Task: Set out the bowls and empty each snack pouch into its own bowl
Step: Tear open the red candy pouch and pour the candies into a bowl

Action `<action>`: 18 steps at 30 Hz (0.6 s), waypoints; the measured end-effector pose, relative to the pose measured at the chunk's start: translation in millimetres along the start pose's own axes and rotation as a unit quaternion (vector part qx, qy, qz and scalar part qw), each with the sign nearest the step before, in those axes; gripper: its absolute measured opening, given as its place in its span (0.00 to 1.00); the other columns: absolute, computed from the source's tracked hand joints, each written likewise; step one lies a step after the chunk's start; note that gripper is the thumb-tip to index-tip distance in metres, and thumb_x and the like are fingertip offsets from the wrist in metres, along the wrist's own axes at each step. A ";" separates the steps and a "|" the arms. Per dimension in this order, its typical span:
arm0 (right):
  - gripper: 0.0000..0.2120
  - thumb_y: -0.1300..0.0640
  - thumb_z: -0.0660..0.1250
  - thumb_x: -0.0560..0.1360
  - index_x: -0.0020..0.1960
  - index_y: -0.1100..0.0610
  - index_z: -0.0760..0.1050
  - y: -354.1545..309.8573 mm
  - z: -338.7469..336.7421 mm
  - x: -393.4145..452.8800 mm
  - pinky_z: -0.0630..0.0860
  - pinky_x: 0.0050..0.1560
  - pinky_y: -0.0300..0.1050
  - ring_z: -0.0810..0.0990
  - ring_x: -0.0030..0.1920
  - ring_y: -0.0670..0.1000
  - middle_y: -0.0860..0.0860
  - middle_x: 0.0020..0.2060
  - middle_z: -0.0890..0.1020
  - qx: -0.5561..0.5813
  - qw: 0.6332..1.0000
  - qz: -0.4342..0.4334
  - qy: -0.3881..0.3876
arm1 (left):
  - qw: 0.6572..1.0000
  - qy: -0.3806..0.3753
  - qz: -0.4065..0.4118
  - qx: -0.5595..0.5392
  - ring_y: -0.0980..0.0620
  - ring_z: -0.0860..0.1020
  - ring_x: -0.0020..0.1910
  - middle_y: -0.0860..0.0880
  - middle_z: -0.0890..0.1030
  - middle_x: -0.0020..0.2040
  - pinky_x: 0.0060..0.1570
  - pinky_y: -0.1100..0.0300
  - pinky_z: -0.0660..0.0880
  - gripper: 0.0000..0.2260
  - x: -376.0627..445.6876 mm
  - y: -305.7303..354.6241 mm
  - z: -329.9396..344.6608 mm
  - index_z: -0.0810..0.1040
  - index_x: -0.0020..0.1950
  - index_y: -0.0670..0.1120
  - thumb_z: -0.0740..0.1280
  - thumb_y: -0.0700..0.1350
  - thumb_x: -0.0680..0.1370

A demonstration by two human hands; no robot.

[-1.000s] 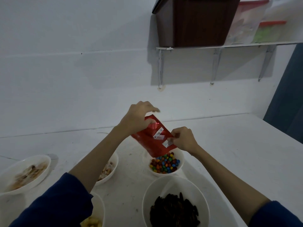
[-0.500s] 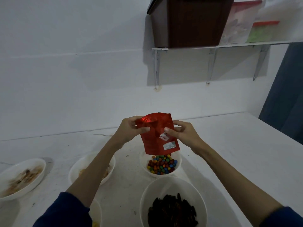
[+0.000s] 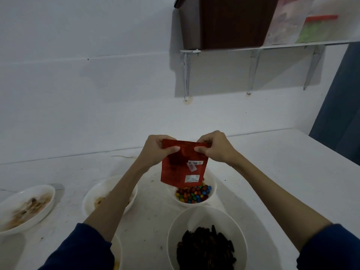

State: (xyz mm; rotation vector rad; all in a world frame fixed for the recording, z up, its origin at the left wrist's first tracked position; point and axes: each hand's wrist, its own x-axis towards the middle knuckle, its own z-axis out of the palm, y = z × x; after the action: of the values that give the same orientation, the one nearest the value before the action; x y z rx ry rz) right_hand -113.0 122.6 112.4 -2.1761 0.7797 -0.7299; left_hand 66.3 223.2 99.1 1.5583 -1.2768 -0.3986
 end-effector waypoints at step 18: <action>0.10 0.64 0.63 0.73 0.53 0.60 0.79 -31.6 -51.0 -70.9 0.77 0.49 0.48 0.79 0.44 0.54 0.58 0.46 0.84 -0.154 0.980 -0.005 0.123 | 0.925 -0.125 0.013 0.358 0.47 0.78 0.54 0.44 0.81 0.54 0.58 0.51 0.74 0.15 -26.2 66.8 5.9 0.77 0.59 0.43 0.67 0.47 0.75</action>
State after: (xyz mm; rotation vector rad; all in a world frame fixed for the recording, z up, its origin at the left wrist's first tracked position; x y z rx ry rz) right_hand -185.1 169.2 148.1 -2.3924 1.0691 -0.9487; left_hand 17.2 249.6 144.7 2.1406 -1.7621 -0.1062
